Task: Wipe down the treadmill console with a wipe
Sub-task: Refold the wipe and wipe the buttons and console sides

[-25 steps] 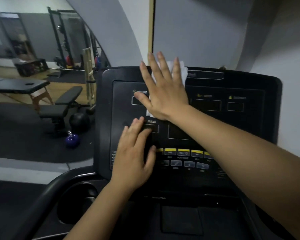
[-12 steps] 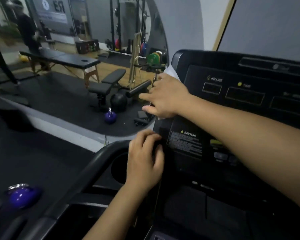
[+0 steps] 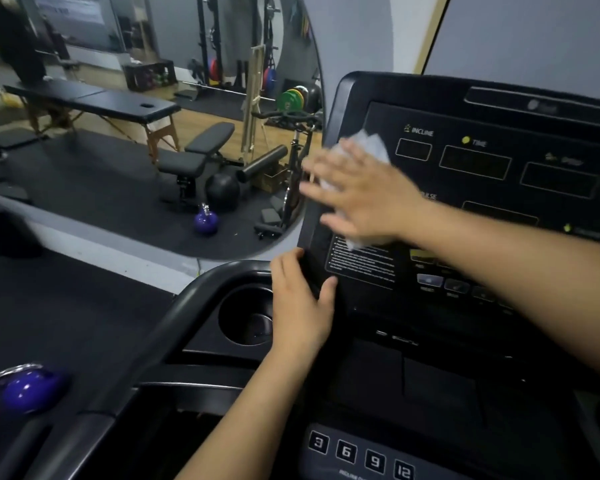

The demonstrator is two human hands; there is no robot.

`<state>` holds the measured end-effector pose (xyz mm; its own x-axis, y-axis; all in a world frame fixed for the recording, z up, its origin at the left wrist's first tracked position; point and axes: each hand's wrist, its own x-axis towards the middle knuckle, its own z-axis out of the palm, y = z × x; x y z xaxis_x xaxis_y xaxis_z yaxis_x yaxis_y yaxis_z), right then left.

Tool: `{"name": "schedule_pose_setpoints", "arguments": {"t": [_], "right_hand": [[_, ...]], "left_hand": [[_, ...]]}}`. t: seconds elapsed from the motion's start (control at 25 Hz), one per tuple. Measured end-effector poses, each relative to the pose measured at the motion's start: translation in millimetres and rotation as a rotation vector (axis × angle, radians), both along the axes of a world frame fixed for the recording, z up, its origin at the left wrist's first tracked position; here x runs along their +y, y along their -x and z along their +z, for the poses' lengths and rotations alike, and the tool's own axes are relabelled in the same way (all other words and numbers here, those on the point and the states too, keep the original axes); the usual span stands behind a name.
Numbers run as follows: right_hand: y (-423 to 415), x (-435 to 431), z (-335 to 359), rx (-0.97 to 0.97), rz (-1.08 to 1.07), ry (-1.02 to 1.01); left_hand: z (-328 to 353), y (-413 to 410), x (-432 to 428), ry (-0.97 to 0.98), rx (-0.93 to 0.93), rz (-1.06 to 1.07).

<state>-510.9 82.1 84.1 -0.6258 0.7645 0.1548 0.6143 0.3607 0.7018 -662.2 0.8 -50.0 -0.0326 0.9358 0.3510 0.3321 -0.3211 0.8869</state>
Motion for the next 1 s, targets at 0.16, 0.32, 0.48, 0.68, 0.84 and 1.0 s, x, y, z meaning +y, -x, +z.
{"name": "schedule_pose_setpoints", "arguments": {"t": [0.16,0.32,0.48,0.68,0.84,1.0], "right_hand": [[-28.7,12.4,34.2,0.202,-0.2,-0.259],[-1.9,-26.0,-40.0,0.295,-0.151,-0.197],[0.4,-68.0,-75.0,0.196,0.032,0.037],[-7.1,-98.8,-67.0,0.421,0.193,-0.02],[-32.9,-123.2,-79.1,0.333,0.135,0.112],[-25.7,-74.4,-35.3,0.42,0.06,0.088]], "left_hand": [[-2.8,4.9,8.4,0.002,0.038,-0.012],[-0.3,6.8,14.5,0.04,0.04,-0.015],[-1.9,6.7,14.2,0.034,0.08,-0.05],[-4.6,5.6,13.3,0.031,0.066,-0.008],[-6.1,10.8,12.9,0.034,0.062,0.001],[-5.5,14.1,10.4,0.0,0.187,-0.018]]}}
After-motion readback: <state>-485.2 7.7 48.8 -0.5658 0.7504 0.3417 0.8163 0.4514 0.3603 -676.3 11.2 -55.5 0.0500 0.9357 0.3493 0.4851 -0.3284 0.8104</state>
